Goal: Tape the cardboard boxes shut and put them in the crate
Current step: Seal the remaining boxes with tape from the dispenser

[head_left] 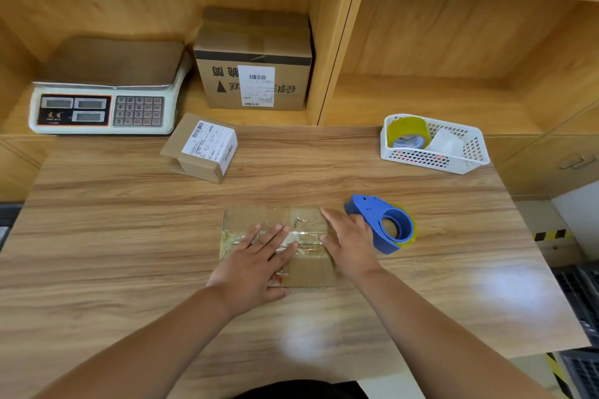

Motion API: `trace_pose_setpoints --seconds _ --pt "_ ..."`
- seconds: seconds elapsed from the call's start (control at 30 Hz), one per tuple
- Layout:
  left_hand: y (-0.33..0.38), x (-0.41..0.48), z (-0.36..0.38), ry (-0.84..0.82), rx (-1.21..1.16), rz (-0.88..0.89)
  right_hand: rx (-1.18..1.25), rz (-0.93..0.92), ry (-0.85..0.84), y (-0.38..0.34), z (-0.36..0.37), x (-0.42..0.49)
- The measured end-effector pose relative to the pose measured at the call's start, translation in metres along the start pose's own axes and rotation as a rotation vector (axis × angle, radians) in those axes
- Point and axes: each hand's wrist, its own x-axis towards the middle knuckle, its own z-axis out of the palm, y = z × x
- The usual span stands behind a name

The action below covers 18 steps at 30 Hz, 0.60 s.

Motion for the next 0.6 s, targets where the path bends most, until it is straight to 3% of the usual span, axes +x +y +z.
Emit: trace_pose_setpoints --seconds 0.13,0.23,0.33,0.47,0.6 --pt "-0.001 -0.004 0.005 0.033 0.023 0.038 -0.125 -0.068 0.022 -0.002 0.002 0.002" --pt "-0.004 -0.004 0.004 0.018 -0.036 0.048 -0.108 -0.133 -0.057 -0.007 0.0 0.004" --pt "-0.011 -0.01 0.007 0.107 -0.055 0.073 -0.134 -0.174 -0.128 -0.014 -0.006 0.005" --pt "-0.019 -0.033 0.004 0.358 -0.215 -0.126 -0.141 0.006 -0.144 -0.025 -0.011 -0.005" --pt "-0.015 -0.043 -0.001 0.418 -0.381 -0.419 -0.164 0.053 -0.182 -0.043 0.001 -0.029"
